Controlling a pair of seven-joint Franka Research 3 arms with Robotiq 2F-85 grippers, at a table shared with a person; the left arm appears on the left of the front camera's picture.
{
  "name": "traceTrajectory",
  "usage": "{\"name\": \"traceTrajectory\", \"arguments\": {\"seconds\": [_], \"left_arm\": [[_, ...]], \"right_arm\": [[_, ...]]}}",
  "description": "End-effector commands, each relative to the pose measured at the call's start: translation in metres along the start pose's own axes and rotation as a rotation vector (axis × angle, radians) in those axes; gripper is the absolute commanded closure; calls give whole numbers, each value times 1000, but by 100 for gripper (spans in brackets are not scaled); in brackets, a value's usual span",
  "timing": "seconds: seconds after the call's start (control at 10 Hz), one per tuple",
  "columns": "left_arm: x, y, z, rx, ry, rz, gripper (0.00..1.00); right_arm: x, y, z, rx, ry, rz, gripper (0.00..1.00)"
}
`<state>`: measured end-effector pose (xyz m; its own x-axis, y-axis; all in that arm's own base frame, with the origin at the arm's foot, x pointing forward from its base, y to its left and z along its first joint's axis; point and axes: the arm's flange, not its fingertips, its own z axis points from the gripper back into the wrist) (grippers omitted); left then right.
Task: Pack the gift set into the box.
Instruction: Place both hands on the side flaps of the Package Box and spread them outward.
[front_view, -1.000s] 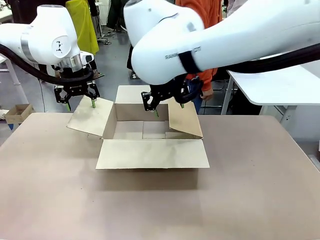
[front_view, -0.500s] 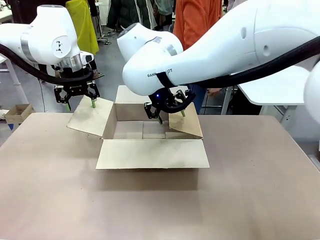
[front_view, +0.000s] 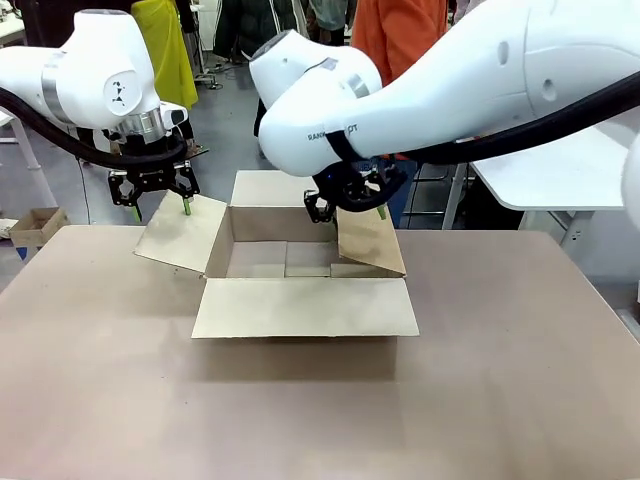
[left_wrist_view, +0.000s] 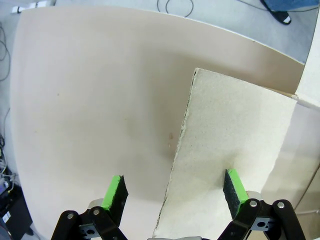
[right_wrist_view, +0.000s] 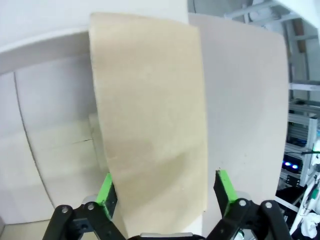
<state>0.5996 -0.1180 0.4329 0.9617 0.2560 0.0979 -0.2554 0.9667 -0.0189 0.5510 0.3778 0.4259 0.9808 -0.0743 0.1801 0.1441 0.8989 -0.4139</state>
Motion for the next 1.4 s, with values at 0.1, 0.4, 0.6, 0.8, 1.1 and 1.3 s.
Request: {"name": "traceTrajectory", "arguments": {"seconds": [0.1, 0.4, 0.6, 0.8, 1.1, 1.3], "left_arm": [[0, 1, 2, 17, -5, 9, 0], [0, 1, 2, 17, -5, 9, 0], [0, 1, 2, 17, -5, 9, 0], [0, 1, 2, 17, -5, 9, 0], [0, 1, 2, 17, -5, 9, 0], [0, 1, 2, 17, -5, 9, 0]], "right_arm": [[-15, -38, -2, -26, -4, -71, 0], [-19, -80, -11, 27, 8, -104, 0], [-23, -121, -30, 184, 13, -133, 0], [-32, -163, -44, 318, 7, -169, 0], [-41, -203, -74, 501, -21, -180, 0], [-47, -223, -106, 647, -32, -215, 0]]}}
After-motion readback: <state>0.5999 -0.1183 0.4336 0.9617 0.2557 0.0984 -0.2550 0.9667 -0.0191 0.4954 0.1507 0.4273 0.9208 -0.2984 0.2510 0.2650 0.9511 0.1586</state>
